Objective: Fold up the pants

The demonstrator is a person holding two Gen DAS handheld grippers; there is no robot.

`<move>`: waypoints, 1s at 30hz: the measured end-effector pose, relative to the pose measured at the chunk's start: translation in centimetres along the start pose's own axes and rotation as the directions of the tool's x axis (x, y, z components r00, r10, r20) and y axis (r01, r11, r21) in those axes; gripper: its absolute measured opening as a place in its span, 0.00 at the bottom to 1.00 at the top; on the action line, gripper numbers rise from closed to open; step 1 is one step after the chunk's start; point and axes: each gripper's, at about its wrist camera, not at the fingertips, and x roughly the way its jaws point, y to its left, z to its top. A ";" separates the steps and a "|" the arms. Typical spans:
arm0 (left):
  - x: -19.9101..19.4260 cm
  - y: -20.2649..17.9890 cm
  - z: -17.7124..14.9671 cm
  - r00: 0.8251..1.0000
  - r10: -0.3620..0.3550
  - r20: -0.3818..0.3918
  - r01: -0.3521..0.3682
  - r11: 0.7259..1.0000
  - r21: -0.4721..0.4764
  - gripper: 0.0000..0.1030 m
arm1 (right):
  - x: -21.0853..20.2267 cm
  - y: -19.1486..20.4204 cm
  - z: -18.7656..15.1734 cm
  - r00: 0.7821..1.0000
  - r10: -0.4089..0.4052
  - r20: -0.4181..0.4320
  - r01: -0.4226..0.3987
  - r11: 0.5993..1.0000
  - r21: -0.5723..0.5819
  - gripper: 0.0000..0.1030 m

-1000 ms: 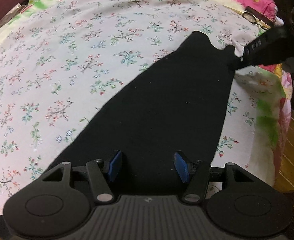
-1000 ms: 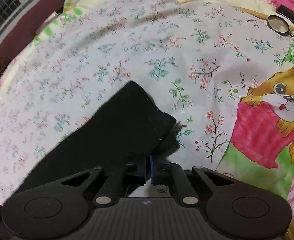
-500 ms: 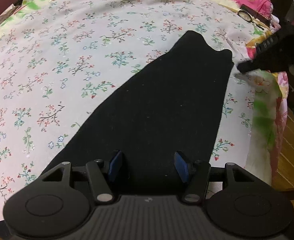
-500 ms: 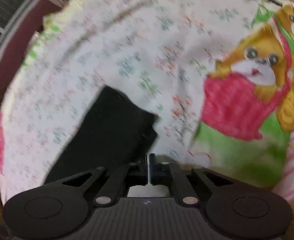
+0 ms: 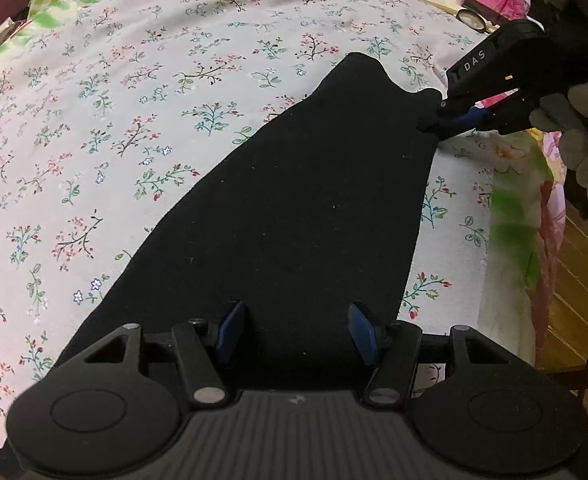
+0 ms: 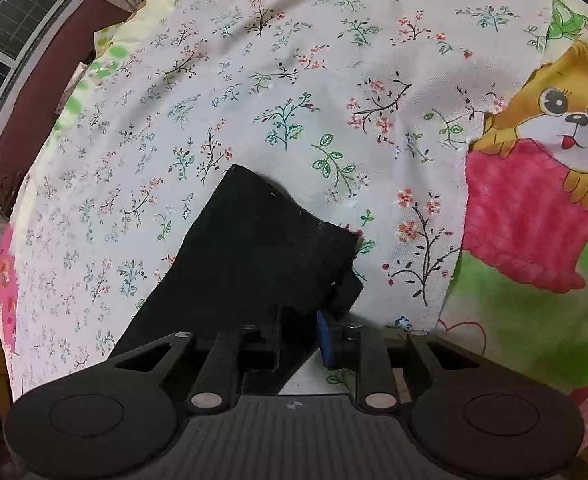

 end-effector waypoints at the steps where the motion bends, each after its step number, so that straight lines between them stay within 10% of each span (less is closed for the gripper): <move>1: 0.0 0.0 0.0 1.000 -0.001 -0.002 0.001 1.000 0.001 0.64 | 0.1 0.0 0.0 1.000 -0.013 -0.008 0.013 1.000 -0.008 0.10; 13: -0.4 0.4 -0.6 1.000 -0.001 -0.012 0.001 1.000 0.002 0.65 | -2.2 0.7 0.0 0.989 0.143 0.046 -0.146 0.988 0.057 0.00; 30: -0.3 0.6 -1.1 1.000 0.006 -0.031 -0.006 1.000 0.007 0.65 | 0.3 -2.9 -0.6 0.992 0.124 -0.001 -0.120 0.964 0.239 0.08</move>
